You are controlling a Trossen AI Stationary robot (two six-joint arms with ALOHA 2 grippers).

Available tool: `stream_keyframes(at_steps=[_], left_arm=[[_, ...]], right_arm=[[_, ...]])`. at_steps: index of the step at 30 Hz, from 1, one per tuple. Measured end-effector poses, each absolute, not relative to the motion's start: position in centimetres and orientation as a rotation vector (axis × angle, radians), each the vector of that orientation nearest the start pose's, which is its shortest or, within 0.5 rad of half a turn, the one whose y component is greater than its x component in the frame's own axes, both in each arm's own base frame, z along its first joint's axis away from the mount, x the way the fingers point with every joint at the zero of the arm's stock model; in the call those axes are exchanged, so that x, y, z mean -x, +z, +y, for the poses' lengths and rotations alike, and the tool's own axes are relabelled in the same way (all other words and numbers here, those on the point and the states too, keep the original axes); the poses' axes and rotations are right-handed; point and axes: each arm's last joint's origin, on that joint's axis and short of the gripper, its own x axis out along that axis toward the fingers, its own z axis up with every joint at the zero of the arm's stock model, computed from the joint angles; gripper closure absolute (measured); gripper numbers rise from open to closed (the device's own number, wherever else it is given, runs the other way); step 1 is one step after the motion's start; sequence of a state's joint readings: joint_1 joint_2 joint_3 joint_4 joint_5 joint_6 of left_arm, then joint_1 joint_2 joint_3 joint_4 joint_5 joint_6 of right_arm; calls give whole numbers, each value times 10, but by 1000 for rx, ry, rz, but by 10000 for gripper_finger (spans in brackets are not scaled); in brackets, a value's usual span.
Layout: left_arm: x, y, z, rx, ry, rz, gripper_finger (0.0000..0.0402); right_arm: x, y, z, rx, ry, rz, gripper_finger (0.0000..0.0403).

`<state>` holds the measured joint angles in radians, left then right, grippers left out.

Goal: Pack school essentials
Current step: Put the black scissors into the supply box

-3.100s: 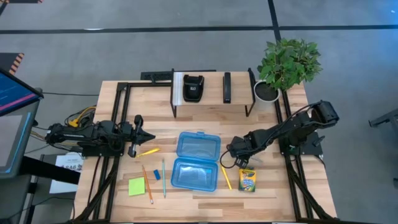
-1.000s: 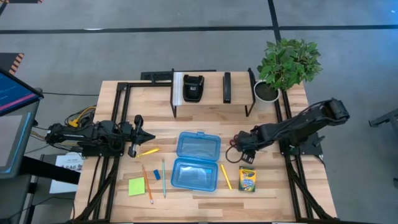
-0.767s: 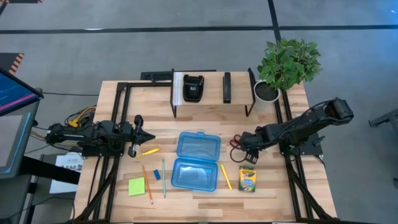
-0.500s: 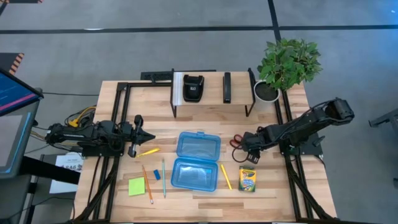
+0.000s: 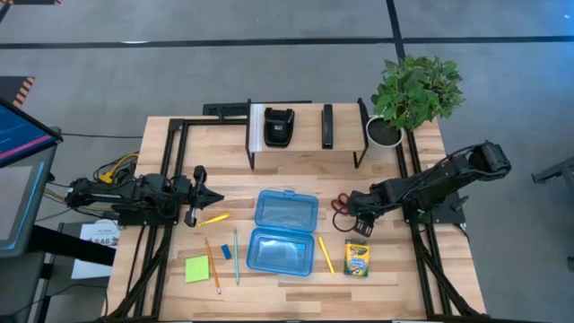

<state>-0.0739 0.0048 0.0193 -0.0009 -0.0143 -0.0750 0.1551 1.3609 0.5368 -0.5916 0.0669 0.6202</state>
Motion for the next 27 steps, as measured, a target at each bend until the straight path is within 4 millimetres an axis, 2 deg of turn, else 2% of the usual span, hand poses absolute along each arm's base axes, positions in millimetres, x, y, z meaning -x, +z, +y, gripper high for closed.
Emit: stream_keyframes(at_steps=[5,19,27], left_arm=[[-97,170,-7,76,-60,-11,401],[-97,170,-7,76,-60,-11,401],[-97,170,-7,76,-60,-11,401]], right_arm=[[-188,128,28,-368,-355,1366,386],[-204,153,30,-367,-348,1357,387],[-215,174,41,-350,-300,1314,387]])
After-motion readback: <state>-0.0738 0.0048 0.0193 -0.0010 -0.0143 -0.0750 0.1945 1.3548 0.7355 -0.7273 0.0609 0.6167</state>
